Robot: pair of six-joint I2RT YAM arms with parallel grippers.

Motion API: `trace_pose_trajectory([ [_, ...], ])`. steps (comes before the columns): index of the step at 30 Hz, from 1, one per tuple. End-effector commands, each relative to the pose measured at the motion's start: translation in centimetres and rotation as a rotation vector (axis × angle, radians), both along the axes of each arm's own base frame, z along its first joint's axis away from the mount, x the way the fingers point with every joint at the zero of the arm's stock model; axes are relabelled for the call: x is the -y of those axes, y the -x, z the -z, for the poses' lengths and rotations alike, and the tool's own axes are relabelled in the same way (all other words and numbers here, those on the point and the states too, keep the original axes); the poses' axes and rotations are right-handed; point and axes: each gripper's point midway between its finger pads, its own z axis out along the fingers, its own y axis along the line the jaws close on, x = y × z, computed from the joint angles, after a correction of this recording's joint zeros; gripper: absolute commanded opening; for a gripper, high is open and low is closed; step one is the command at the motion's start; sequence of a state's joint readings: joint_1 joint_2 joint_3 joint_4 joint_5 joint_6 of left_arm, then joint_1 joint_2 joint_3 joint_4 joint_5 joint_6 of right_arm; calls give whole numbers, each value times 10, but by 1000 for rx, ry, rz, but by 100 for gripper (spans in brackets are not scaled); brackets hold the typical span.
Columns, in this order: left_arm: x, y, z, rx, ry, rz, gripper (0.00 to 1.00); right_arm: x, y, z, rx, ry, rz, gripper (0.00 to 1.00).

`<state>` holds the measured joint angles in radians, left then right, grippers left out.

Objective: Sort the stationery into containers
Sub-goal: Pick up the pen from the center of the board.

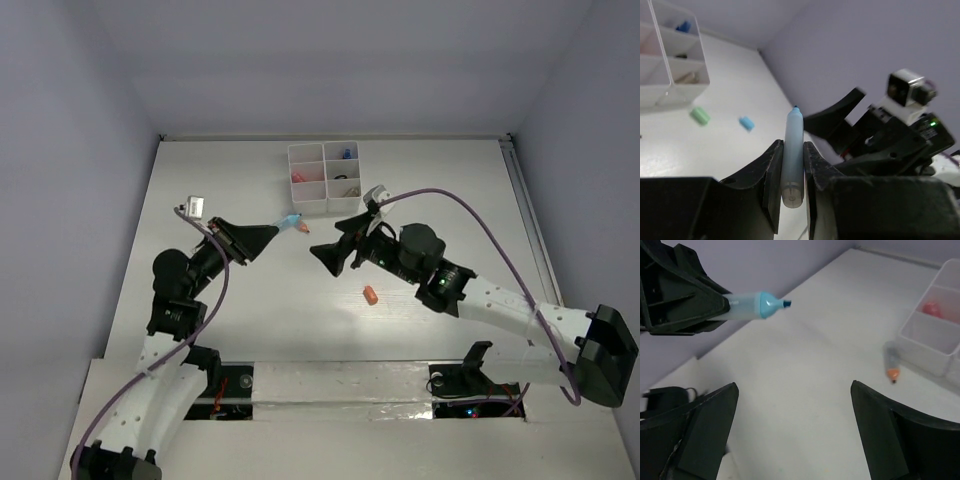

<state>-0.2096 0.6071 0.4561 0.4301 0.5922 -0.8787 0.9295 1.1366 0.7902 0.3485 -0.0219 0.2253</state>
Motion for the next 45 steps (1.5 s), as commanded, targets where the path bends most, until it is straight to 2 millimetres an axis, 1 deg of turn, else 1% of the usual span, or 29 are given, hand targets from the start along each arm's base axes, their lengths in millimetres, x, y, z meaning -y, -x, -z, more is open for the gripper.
trace_pose_trajectory([
  [1, -14, -1, -35, 133, 123, -92, 0, -16, 13, -39, -120, -297, -77, 100],
  [3, -13, 5, -41, 161, 160, -75, 0, -28, 21, -45, -147, -342, -153, 100],
  [5, -13, 7, -34, 149, 175, -65, 0, -39, 27, -54, -173, -415, -227, 100],
  [6, -13, 9, -36, 155, 189, -57, 0, -45, 36, -57, -174, -429, -292, 100],
  [7, -13, 9, -32, 148, 192, -58, 0, -48, 38, -63, -171, -456, -320, 100],
  [8, -13, 9, -31, 147, 197, -56, 0, -49, 42, -76, -165, -517, -355, 100],
  [9, -12, 11, -34, 158, 203, -51, 0, -56, 42, -70, -180, -518, -381, 100],
  [11, -12, 13, -36, 165, 201, -43, 0, -58, 42, -83, -161, -581, -402, 100],
  [12, -11, 13, -36, 164, 198, -41, 0, -63, 37, -76, -177, -575, -395, 100],
  [14, -10, 14, -38, 170, 189, -31, 0, -69, 30, -79, -169, -579, -388, 100],
  [15, -9, 14, -38, 169, 187, -27, 0, -74, 25, -73, -179, -573, -376, 100],
  [19, -7, 18, -35, 163, 189, -14, 0, -75, 13, -76, -173, -610, -326, 99],
  [25, -6, 20, -30, 147, 192, -5, 0, -77, 1, -87, -127, -642, -285, 82],
  [26, -7, 20, -30, 149, 193, -5, 0, -78, 0, -86, -128, -641, -283, 72],
  [27, -7, 20, -30, 149, 193, -5, 0, -79, 0, -87, -124, -641, -289, 66],
  [28, -7, 20, -31, 150, 194, -6, 0, -80, 0, -89, -123, -643, -292, 57],
  [29, -7, 20, -31, 152, 193, -4, 0, -80, -1, -88, -125, -641, -291, 39],
  [31, -4, 22, -31, 152, 194, 8, 0, -82, -1, -86, -130, -635, -296, 28],
  [33, -4, 23, -31, 155, 192, 10, 0, -84, -1, -85, -132, -627, -299, 10],
  [34, -3, 24, -30, 156, 188, 23, 0, -83, -1, -85, -132, -626, -296, 7],
  [35, -2, 24, -29, 155, 181, 29, 0, -83, -1, -84, -132, -624, -292, 0],
  [37, 2, 29, -28, 159, 170, 64, 0, -78, -1, -89, -115, -632, -277, 0],
  [39, 7, 32, -25, 154, 143, 97, 6, -74, -5, -89, -114, -607, -269, 0],
  [40, 11, 37, -26, 160, 120, 135, 14, -65, -15, -90, -109, -597, -253, 0],
  [41, 12, 39, -25, 161, 102, 150, 17, -59, -18, -90, -126, -578, -250, 0],
  [42, 14, 37, -17, 137, 60, 156, 20, -59, -13, -96, -119, -541, -312, 0],
  [43, 15, 41, -21, 150, 34, 174, 22, -51, -26, -96, -120, -489, -315, 0],
  [44, 16, 43, -20, 153, 14, 180, 24, -53, -32, -76, -205, -401, -316, 0],
  [45, 17, 45, -18, 149, -18, 193, 29, -51, -25, -80, -197, -362, -385, 0],
])
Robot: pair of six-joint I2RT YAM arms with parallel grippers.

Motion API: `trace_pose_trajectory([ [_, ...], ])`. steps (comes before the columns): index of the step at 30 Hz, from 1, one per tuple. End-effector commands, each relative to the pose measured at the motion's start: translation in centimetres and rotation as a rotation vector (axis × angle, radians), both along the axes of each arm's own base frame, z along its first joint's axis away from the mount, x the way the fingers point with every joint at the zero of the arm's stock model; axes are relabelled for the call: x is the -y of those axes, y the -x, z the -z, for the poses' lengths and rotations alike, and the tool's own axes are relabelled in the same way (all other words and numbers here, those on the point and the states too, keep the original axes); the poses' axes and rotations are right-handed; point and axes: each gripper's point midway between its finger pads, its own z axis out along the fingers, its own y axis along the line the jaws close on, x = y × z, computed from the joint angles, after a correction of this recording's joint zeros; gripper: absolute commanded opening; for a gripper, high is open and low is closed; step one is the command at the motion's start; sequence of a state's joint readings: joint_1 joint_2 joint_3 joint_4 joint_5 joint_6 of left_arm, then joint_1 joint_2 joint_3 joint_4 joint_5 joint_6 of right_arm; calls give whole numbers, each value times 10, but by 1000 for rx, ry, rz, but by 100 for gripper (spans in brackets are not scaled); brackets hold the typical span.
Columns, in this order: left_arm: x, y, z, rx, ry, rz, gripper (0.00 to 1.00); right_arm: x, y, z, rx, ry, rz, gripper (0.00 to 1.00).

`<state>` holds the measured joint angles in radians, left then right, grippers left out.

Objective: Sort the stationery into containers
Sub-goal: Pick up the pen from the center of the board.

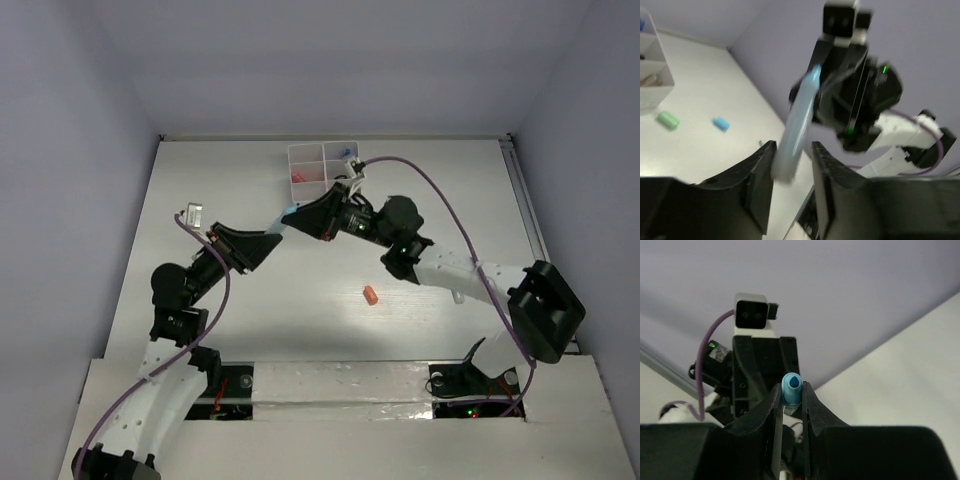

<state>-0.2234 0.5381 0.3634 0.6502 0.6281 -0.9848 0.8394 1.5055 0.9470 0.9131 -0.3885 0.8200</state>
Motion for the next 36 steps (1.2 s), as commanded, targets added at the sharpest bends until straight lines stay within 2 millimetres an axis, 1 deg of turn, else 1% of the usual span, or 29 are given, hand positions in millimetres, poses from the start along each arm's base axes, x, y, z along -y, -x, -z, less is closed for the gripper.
trace_pose_trajectory([
  [1, 13, 22, 8, 34, -146, 122, 33, 25, -20, -13, 91, 142, -51, 0],
  [2, 13, 24, 6, 40, -157, 133, 37, 33, -28, -2, 56, 186, -60, 0],
  [3, 15, 26, 11, 23, -170, 149, 41, 39, -26, -5, 64, 192, -67, 0],
  [4, 17, 30, 12, 31, -181, 179, 48, 42, -18, 0, 73, 217, -115, 0],
  [5, 18, 30, 15, 20, -187, 193, 51, 42, -14, 5, 52, 258, -144, 0],
  [6, 19, 31, 16, 13, -191, 208, 52, 44, -11, 3, 80, 275, -147, 0],
  [7, 21, 32, 18, 15, -201, 224, 52, 45, -6, 6, 62, 307, -175, 0],
  [9, 22, 32, 19, 22, -206, 240, 51, 45, -1, 10, 71, 334, -213, 0],
  [10, 23, 34, 20, 24, -211, 256, 51, 45, 2, 11, 66, 335, -228, 0],
  [12, 25, 30, 23, 12, -218, 267, 51, 44, 8, 10, 58, 326, -274, 0],
  [14, 26, 29, 26, 0, -226, 281, 54, 44, 16, 5, 77, 302, -327, 0],
  [16, 26, 25, 29, 1, -245, 269, 53, 44, 22, 4, 66, 293, -360, 0],
  [19, 26, 23, 31, 6, -257, 262, 52, 42, 23, 6, 56, 291, -391, 0],
  [23, 27, 20, 36, 1, -263, 268, 51, 37, 20, 16, 26, 289, -425, 0],
  [24, 27, 19, 37, 4, -265, 267, 50, 35, 18, 21, 3, 290, -432, 0],
  [26, 28, 19, 41, -9, -257, 281, 47, 33, 15, 24, -1, 293, -433, 0],
  [27, 29, 20, 38, 7, -252, 287, 46, 29, 18, 26, -1, 295, -442, 0],
  [28, 30, 22, 38, 11, -248, 303, 44, 27, 14, 30, -8, 299, -435, 0],
  [30, 30, 23, 39, 8, -242, 315, 43, 19, 16, 26, 12, 297, -442, 0],
  [31, 30, 23, 39, 4, -245, 315, 41, 16, 12, 29, 4, 302, -440, 0],
  [32, 30, 22, 38, 15, -255, 311, 40, 12, 14, 29, 0, 305, -453, 0],
  [33, 30, 23, 41, 1, -260, 314, 38, 10, 12, 25, 10, 301, -453, 0],
  [34, 30, 22, 41, 0, -263, 313, 36, 6, 15, 24, 12, 300, -465, 0],
  [35, 30, 22, 41, -2, -268, 313, 35, 4, 12, 28, 3, 304, -468, 0],
  [36, 30, 22, 42, -4, -273, 313, 34, 2, 11, 25, 9, 301, -467, 0],
])
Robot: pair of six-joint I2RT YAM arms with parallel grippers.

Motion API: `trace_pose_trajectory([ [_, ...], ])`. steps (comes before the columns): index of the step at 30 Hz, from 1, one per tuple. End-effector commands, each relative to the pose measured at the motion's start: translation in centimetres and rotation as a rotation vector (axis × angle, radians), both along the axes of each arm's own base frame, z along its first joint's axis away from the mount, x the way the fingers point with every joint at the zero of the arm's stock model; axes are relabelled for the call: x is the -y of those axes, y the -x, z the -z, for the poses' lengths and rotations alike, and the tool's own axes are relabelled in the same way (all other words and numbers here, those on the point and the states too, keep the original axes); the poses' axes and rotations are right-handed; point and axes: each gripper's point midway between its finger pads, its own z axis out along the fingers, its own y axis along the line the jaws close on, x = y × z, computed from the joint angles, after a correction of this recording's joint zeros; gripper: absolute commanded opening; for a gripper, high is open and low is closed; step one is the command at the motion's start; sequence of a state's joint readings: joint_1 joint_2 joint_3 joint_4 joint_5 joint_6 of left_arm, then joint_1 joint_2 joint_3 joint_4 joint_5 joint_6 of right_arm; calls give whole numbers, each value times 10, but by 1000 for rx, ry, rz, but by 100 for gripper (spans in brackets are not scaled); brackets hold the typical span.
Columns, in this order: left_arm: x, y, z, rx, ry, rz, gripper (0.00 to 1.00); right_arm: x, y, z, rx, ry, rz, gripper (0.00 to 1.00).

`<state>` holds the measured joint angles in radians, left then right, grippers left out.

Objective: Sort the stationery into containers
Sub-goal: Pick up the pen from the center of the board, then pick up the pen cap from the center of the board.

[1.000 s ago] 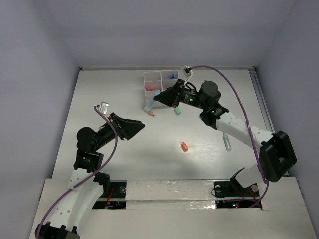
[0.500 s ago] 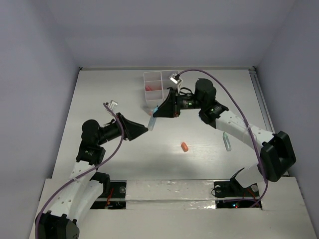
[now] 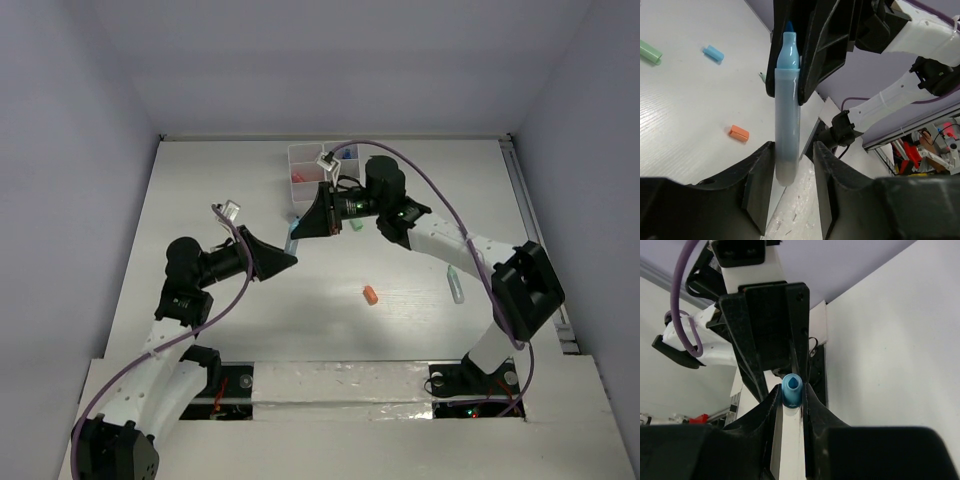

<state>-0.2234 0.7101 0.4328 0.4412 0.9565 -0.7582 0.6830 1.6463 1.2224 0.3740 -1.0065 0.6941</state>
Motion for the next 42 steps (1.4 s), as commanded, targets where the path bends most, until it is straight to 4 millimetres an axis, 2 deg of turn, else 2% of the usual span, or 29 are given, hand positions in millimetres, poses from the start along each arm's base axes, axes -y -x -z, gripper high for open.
trace_pose_trajectory([
  [1, 2, 5, -17, 87, -6, 37, 32, -11, 7, -32, 78, -68, -48, 0],
  [12, 0, 4, -20, 110, -34, 17, 0, -27, 3, -20, 71, -18, -48, 0],
  [14, -2, 1, -21, 124, -41, -14, 0, -27, -1, -13, 64, 8, -25, 0],
  [17, -5, -2, -20, 124, -49, -47, 0, -23, -5, -12, 78, 38, 29, 35],
  [18, -6, -3, -17, 114, -61, -54, 0, -21, -6, -11, 109, 45, 45, 53],
  [21, -9, -8, -15, 113, -95, -89, 0, -8, -10, -19, 146, 59, 116, 66],
  [22, -11, -11, -13, 113, -106, -108, 0, -4, -8, -10, 138, 75, 127, 68],
  [23, -12, -12, -18, 127, -113, -119, 0, 7, -20, -11, 144, 79, 182, 69],
  [24, -14, -13, -14, 113, -129, -131, 0, 18, -20, -18, 160, 70, 213, 70],
  [25, -16, -13, -14, 132, -146, -139, 0, 29, -22, -3, 134, 98, 242, 70],
  [26, -17, -15, -16, 144, -154, -154, 0, 47, -40, 4, 122, 126, 335, 70],
  [27, -19, -15, -13, 137, -169, -159, 0, 62, -45, 3, 152, 146, 402, 70],
  [28, -20, -16, -12, 153, -186, -164, 0, 80, -65, 15, 151, 205, 535, 70],
  [29, -21, -15, -12, 161, -191, -167, 0, 104, -73, 45, 106, 302, 611, 69],
  [31, -22, -14, -9, 159, -197, -169, 0, 135, -86, 68, 127, 426, 732, 66],
  [32, -22, -13, -8, 160, -201, -167, 0, 159, -94, 92, 108, 561, 838, 63],
  [33, -22, -14, -6, 157, -205, -169, 0, 177, -102, 103, 124, 643, 904, 60],
  [34, -23, -14, -4, 149, -205, -173, 0, 205, -115, 121, 131, 774, 1037, 57],
  [35, -23, -14, -1, 142, -207, -174, 0, 220, -113, 137, 107, 866, 1058, 54],
  [37, -22, -13, 0, 140, -213, -176, 0, 231, -118, 144, 114, 944, 1088, 56],
  [38, -21, -11, -1, 144, -213, -171, 0, 244, -121, 157, 114, 1036, 1118, 59],
  [40, -22, -12, -1, 147, -219, -180, 0, 264, -133, 160, 115, 1111, 1161, 67],
  [41, -22, -12, 0, 147, -220, -182, 0, 269, -134, 177, 86, 1168, 1131, 70],
  [42, -21, -11, 0, 145, -221, -175, 0, 272, -138, 181, 74, 1180, 1123, 73],
])
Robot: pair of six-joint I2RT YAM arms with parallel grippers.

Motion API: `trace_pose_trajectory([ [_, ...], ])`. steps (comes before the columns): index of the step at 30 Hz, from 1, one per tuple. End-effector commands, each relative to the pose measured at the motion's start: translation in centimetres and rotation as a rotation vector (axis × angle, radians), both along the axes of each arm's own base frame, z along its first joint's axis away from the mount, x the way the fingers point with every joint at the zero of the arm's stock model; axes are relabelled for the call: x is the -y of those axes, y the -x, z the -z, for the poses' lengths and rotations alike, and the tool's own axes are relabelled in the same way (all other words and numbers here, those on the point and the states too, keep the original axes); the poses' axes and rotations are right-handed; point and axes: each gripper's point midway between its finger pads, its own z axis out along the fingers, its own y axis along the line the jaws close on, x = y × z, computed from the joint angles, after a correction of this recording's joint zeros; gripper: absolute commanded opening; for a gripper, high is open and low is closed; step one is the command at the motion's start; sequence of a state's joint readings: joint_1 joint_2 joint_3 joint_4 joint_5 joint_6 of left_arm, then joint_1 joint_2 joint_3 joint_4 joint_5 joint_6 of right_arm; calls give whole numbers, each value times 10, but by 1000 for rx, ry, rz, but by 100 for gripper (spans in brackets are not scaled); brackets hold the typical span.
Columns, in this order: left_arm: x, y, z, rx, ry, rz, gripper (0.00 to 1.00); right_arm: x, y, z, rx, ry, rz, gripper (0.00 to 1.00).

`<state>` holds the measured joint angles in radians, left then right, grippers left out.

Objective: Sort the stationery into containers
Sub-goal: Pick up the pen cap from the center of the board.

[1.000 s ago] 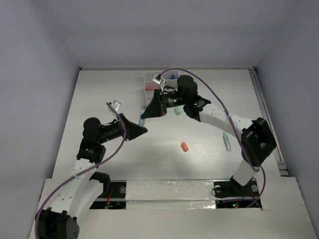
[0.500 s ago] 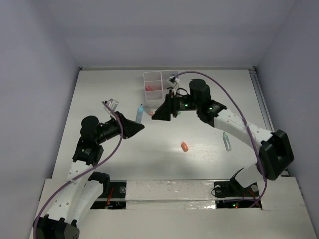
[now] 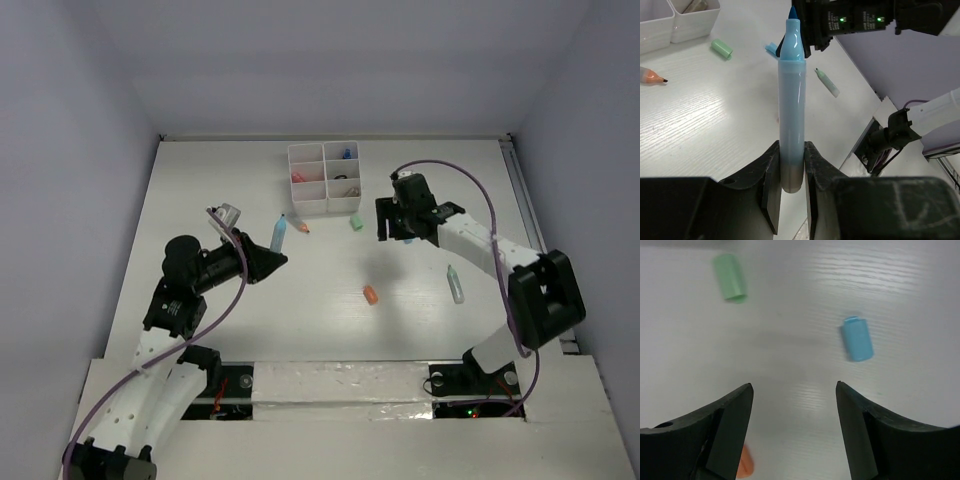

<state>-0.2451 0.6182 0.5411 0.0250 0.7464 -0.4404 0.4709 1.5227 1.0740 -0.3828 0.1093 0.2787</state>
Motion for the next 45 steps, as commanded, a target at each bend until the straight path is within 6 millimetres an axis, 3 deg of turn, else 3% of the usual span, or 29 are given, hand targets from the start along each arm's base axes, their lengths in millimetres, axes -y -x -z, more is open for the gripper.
trace_pose_trajectory([
  [1, 1, 0, -16, 72, -6, 1, 0, 47, -19, 5, -29, 189, 101, 74],
  [6, 2, 1, -16, 73, -7, 5, 0, 43, -13, 26, -75, 149, 89, 68],
  [10, 2, 1, -15, 68, -7, 8, 0, 25, -5, 38, -111, 46, 28, 70],
  [15, 2, 1, -16, 71, -7, 6, 0, 9, -12, 48, -134, -63, -15, 72],
  [25, 2, 2, -17, 77, -5, 4, 0, 21, -31, 65, -154, -130, 35, 77],
  [34, 2, 2, -18, 78, -5, 6, 0, 29, -48, 63, -116, -121, 73, 82],
  [45, 2, 2, -18, 80, -4, 6, 0, 37, -57, 72, -127, -67, 99, 81],
])
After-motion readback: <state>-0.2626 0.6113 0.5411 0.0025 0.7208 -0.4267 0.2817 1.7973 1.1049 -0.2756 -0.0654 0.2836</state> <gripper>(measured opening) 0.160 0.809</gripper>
